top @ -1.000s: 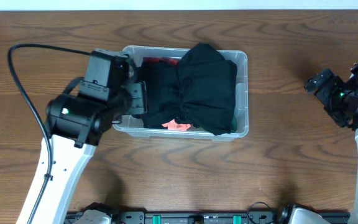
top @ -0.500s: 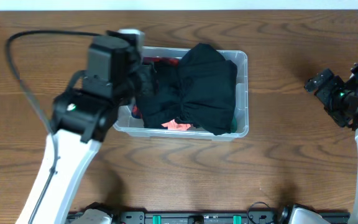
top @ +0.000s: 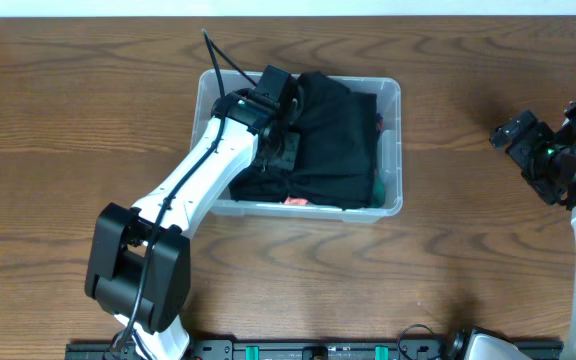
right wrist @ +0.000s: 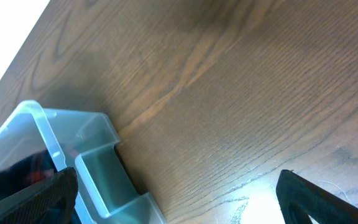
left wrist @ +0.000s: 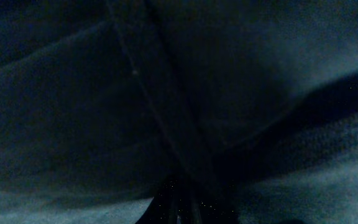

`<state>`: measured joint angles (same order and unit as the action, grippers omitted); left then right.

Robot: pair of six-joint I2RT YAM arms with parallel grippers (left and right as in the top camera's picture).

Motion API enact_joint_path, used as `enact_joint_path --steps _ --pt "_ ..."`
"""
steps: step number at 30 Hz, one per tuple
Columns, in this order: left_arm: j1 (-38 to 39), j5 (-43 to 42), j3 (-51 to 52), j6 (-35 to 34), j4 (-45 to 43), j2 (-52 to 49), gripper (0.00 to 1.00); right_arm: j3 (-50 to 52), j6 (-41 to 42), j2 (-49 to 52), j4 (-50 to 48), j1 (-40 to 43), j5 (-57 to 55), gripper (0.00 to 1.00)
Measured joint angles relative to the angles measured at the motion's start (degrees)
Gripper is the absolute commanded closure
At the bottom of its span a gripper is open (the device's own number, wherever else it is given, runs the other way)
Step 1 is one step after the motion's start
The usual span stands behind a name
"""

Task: Pack container
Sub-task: 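Press and tuck the black garment into the bin with the left gripper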

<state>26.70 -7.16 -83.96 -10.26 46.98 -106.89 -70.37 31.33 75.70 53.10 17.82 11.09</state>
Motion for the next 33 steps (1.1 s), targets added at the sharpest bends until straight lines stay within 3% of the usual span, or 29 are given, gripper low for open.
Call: enact_joint_path --steps 5,10,18,21,26,30,33 --pt "0.48 2.14 -0.9 -0.2 1.33 0.63 0.91 0.0 0.0 0.0 0.0 0.0 0.0 0.01" --pt "0.83 4.46 -0.85 -0.39 2.34 7.19 0.83 0.0 0.0 0.0 0.0 0.0 0.0 0.01" --pt "2.01 2.82 -3.39 1.88 -14.32 22.12 0.73 0.0 0.0 0.0 -0.02 0.0 0.0 0.01" --pt "2.01 -1.03 -4.02 4.28 -18.95 19.34 0.72 0.0 0.0 0.0 -0.02 0.0 0.0 0.01" --pt "2.05 -9.05 -3.78 8.74 -24.59 5.07 0.7 0.0 0.0 0.0 -0.02 0.0 0.0 0.01" --pt "2.25 -13.18 -3.39 10.4 -25.31 -5.49 0.7 0.0 0.0 0.0 -0.02 0.0 0.0 0.01" --pt "2.34 -14.8 -5.42 11.02 -23.98 -8.04 0.71 0.0 0.0 0.0 -0.02 0.0 0.0 0.01"
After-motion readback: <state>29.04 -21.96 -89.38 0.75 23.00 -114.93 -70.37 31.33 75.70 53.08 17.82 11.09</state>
